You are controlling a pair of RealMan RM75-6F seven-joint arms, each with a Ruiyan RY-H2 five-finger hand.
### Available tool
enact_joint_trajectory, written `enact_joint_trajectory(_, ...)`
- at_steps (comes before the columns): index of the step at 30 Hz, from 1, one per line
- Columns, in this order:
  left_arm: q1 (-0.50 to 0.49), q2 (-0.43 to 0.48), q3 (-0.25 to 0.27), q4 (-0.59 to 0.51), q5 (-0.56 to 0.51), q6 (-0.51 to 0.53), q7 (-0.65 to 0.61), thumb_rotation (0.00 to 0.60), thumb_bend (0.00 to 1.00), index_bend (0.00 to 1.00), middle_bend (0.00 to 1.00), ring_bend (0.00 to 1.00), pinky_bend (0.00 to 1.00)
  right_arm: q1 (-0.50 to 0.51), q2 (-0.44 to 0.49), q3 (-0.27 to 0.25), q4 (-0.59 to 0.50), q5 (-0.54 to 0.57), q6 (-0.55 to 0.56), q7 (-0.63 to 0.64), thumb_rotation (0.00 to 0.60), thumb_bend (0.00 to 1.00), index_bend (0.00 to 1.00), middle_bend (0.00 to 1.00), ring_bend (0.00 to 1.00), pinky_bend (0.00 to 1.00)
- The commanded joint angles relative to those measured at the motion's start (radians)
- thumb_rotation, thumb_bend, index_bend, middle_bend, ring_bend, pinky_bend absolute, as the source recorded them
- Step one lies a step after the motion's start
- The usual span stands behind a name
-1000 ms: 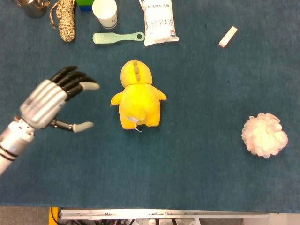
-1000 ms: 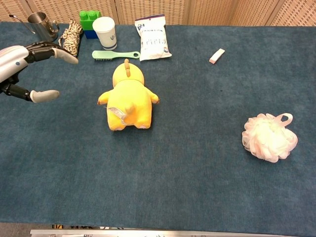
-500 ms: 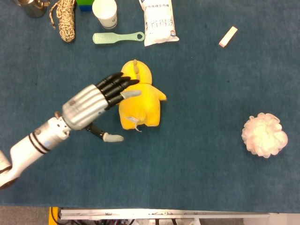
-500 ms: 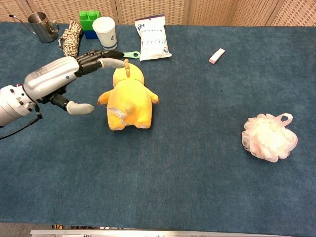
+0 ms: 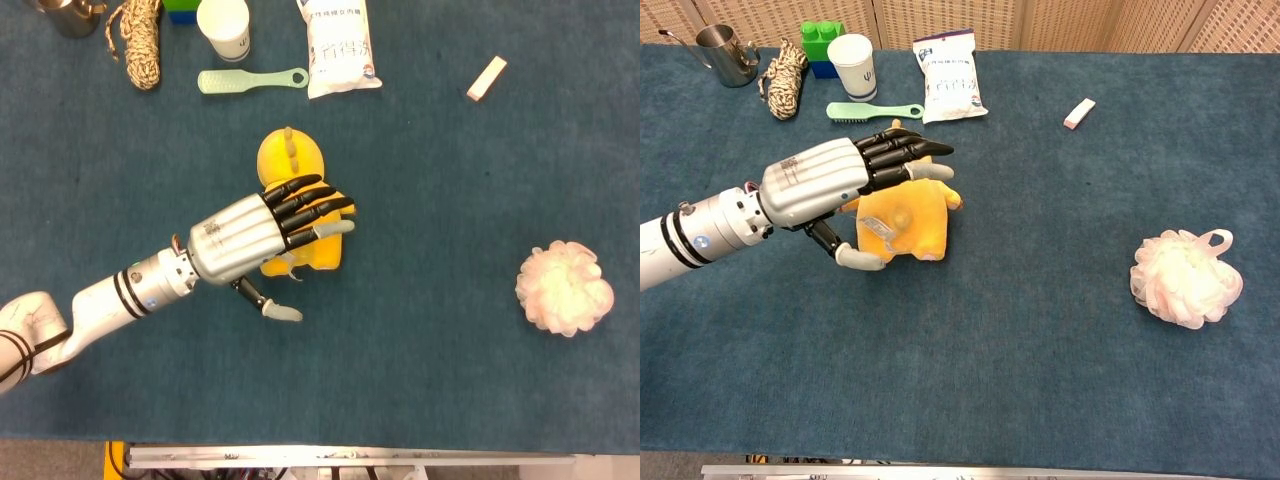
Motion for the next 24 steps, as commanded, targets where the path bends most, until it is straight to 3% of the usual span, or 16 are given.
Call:
enact_joint_trajectory(1, -0.011, -0.027, 0.021, 0.036, -0.005, -0.024, 0.055, 0.057, 0.07, 0.05, 0.01, 0.01, 0.00, -0.002, -0.002, 0.000, 0.003, 0.003, 0.001, 0.002, 0.600, 0.13, 0.13, 0.28, 0.15, 0.22)
enact_joint_trajectory(6, -0.016, -0.059, 0.044, 0.075, -0.011, -0.035, 0.105, 0.015, 0.07, 0.05, 0.01, 0.01, 0.00, -0.004, -0.004, -0.002, 0.006, 0.008, -0.005, 0.006, 0.600, 0.13, 0.13, 0.28, 0.15, 0.22)
enact_joint_trajectory(19, -0.021, -0.142, 0.077, 0.173, -0.067, -0.063, 0.083, 0.006, 0.06, 0.05, 0.01, 0.01, 0.00, -0.012, 0.003, -0.004, -0.005, 0.022, -0.011, -0.001, 0.600, 0.13, 0.13, 0.28, 0.15, 0.22)
enact_joint_trajectory(24, -0.011, -0.155, 0.073, 0.192, -0.084, -0.014, 0.075, 0.005, 0.06, 0.05, 0.01, 0.01, 0.00, -0.017, 0.005, -0.005, -0.005, 0.024, -0.008, 0.001, 0.600, 0.13, 0.13, 0.28, 0.15, 0.22)
